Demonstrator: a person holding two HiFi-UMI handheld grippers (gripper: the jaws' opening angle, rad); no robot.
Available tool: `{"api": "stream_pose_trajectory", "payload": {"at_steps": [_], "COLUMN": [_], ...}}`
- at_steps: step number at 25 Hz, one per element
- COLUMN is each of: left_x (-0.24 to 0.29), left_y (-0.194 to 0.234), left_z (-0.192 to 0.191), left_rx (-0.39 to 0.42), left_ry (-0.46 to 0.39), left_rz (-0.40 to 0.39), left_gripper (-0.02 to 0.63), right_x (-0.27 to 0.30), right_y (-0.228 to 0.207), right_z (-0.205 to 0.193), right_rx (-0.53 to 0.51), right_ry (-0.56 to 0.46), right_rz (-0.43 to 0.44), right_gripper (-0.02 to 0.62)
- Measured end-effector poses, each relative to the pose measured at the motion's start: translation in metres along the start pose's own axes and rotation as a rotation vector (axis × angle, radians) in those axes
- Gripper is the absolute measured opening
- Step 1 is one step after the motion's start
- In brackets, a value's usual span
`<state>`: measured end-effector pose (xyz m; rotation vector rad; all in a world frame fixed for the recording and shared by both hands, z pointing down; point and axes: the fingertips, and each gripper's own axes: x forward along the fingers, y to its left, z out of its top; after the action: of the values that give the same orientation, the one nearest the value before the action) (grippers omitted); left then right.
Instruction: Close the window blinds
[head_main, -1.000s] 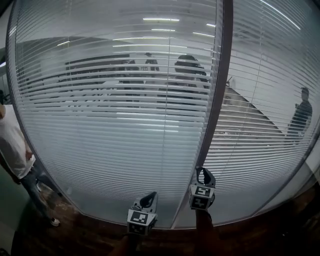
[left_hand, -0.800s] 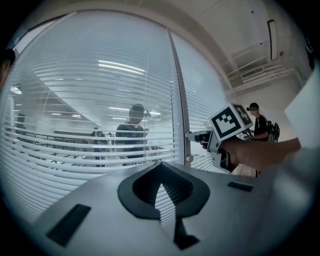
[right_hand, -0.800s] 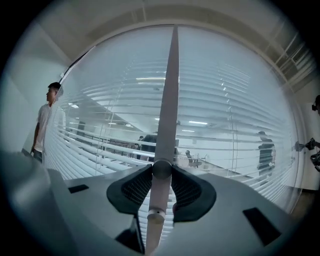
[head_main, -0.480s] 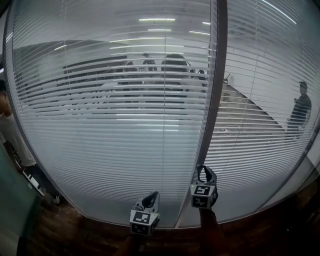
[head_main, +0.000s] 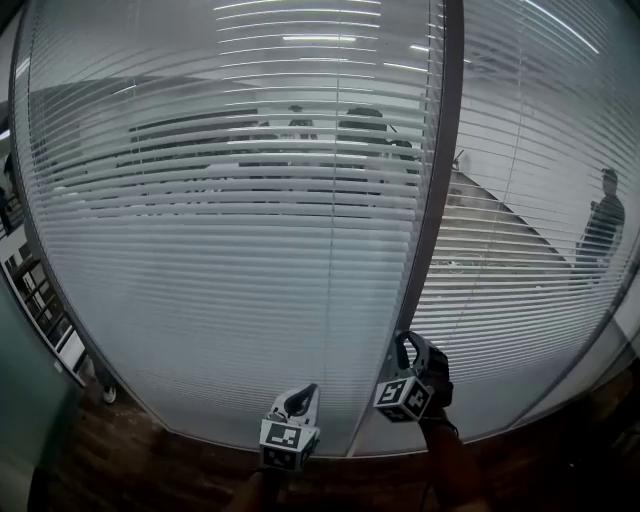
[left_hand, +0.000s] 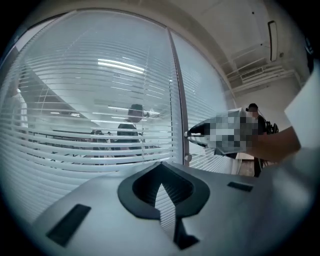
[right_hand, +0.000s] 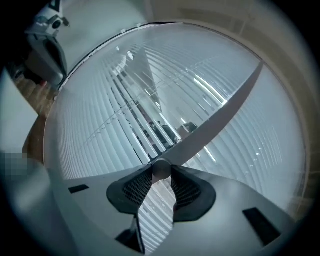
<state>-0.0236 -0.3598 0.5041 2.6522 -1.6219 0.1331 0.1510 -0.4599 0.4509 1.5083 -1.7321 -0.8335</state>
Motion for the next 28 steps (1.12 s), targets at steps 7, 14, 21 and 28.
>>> {"api": "stream_pose_trajectory", "payload": {"at_steps": [7,14,21,28], "left_x": [0.003,0.002,-0.004,-0.009], "left_y": [-0.005,0.003,0.005,0.004], "left_z": [0.004,0.007,0.005,0.007], "left_rx": [-0.005,0.005,-0.001,-0.012], "left_ry": [0.018,-0.011,0.006,0.002], "left_rz": [-0.011,0.01,0.025,0.033], "left_gripper": [0.0,0.0,0.002,0.002], "right_x": [0.001,-0.002,-0.003,-0.018], "right_y": [0.004,0.009,0.008,0.002], "right_z": [0.0,0.001,0.0,0.006], "right_rx": [-0.39,-0.702,-0.7,-0.031], "right_ry": [0.016,-0.015,0.003,-0.026], "right_rz": [-0.034,-0.011,-0.026,0.044], "right_gripper": [0.123,0.121,0.123,0.124]}}
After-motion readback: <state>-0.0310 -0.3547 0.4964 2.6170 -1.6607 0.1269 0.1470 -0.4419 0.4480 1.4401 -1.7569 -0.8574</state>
